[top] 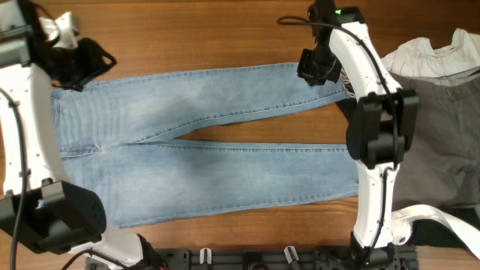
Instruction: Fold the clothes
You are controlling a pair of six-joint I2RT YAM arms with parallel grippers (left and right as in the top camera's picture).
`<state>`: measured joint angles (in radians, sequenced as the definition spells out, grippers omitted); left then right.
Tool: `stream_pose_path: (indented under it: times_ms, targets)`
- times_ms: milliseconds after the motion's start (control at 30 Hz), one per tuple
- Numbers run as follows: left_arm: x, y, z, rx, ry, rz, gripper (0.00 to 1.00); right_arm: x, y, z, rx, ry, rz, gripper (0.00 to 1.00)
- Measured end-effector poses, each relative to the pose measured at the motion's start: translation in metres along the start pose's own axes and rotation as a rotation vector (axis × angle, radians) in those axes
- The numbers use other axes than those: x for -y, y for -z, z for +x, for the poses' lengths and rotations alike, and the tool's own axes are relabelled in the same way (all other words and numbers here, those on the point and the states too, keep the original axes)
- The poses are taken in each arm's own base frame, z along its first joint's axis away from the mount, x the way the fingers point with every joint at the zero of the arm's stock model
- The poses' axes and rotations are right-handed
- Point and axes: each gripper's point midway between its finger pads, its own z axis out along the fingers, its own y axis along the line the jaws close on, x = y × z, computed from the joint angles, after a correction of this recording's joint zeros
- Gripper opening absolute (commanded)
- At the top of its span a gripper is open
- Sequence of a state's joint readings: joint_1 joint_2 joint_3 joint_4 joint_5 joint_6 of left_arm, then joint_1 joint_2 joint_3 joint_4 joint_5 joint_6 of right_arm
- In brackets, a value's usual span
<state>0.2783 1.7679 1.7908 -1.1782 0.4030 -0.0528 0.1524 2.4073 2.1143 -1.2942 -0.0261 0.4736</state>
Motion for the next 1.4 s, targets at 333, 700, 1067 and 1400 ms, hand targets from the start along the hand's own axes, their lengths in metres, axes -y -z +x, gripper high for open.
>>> stream_pose_path:
  times_ms: [333,700,1067,1400]
  targets:
    - [0.025,-0.014,0.019,-0.063,-0.095,-0.059,0.52,0.009,-0.032,-0.050,0.092,-0.068,-0.086,0.04]
    - [0.004,-0.011,0.028,-0.097,-0.096,-0.184,0.70,0.016,-0.022,-0.133,0.364,-0.018,-0.221,0.26]
    - [-0.063,0.018,0.050,-0.160,0.209,-0.366,0.52,0.040,0.106,-0.121,0.501,0.140,-0.258,0.42]
    - [-0.173,0.079,0.071,-0.103,0.637,-0.455,0.51,0.049,0.277,-0.022,0.640,0.151,-0.362,0.38]
